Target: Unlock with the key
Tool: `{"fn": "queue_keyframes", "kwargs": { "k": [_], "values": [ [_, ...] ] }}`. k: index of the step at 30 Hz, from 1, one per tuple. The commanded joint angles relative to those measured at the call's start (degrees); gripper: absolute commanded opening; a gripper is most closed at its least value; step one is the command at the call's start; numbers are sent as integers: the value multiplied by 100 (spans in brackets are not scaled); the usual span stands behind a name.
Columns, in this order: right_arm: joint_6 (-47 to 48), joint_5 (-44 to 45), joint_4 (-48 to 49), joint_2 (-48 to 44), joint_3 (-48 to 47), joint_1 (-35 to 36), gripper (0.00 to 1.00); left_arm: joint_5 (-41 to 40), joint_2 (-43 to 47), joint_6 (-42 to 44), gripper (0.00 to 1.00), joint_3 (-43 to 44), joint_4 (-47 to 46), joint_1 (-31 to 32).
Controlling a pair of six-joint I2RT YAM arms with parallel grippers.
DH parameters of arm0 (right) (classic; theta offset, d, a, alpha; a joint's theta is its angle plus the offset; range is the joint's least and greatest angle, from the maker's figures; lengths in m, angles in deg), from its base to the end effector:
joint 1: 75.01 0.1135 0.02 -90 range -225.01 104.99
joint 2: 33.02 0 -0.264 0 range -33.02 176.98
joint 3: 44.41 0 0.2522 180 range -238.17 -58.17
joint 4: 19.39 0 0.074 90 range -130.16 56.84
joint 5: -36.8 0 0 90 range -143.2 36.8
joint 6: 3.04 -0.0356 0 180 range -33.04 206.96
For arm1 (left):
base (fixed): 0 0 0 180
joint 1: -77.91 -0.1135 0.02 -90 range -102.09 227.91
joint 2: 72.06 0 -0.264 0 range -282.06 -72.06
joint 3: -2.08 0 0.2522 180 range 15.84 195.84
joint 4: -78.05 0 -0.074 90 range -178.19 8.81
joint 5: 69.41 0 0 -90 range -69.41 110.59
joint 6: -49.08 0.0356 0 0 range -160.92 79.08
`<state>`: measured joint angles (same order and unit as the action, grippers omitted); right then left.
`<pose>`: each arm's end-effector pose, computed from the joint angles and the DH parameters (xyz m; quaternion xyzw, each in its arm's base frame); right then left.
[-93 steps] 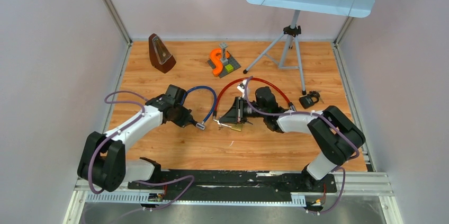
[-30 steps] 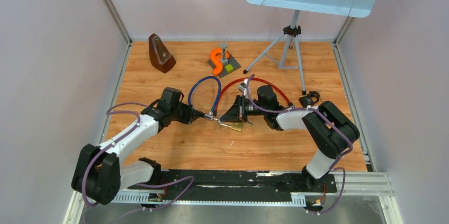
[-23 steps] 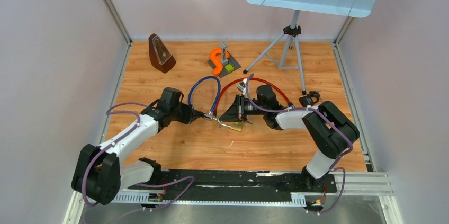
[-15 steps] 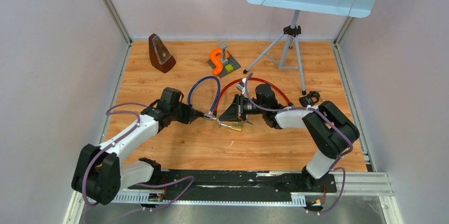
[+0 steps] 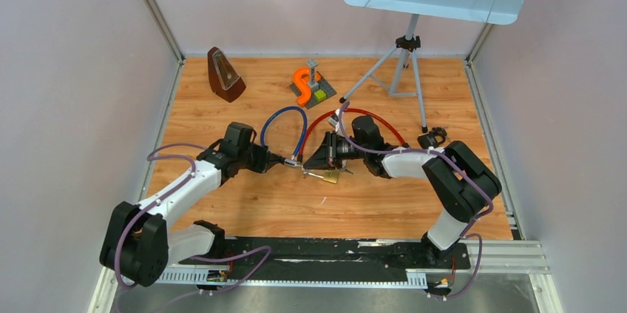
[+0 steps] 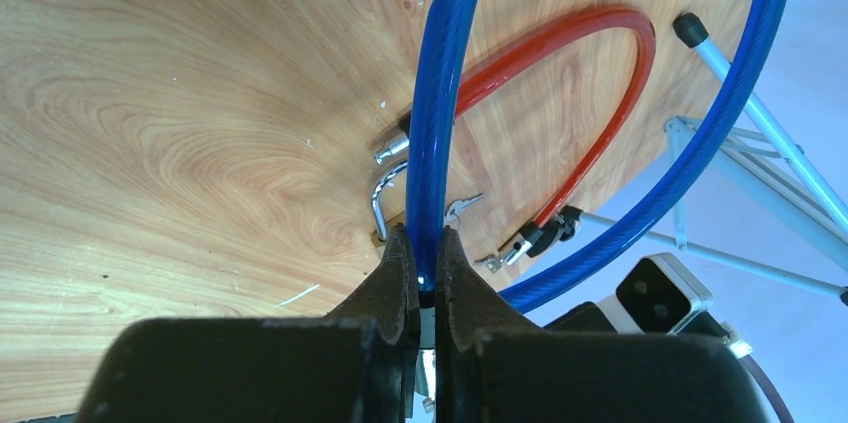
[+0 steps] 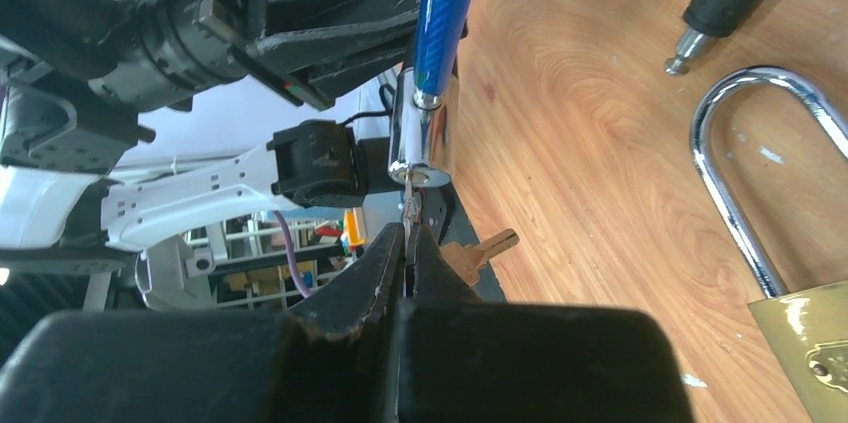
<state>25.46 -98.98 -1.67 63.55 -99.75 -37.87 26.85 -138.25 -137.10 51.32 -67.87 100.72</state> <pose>0.2481 0.2199 0.1701 -0.0459 0.7981 0.5951 0.0825 0.2045 -0.0902 0.1965 -0.5478 0.7658 -0.3131 0.1247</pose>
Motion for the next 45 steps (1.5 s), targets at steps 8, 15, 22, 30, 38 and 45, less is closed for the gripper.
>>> {"fn": "queue_keyframes", "kwargs": {
  "k": [8,15,22,30,38,45],
  "values": [
    [165,907,-30,-98,-197,151,0,-311,498,-371,0,58,-503,554],
    [15,865,537,43,-162,159,0,-333,562,-399,0,-26,-773,833],
    [-693,505,603,255,-110,69,0,-806,1101,-285,0,-556,-1534,847],
    [-192,671,155,11,-54,47,16,-1272,1507,-24,0,-546,-779,768],
    [1370,1475,-1179,-1056,-165,70,47,-1279,1093,216,0,-258,-61,597],
    [4978,2964,-1736,-2407,230,843,68,-1323,868,615,0,140,327,523]
  ]
}}
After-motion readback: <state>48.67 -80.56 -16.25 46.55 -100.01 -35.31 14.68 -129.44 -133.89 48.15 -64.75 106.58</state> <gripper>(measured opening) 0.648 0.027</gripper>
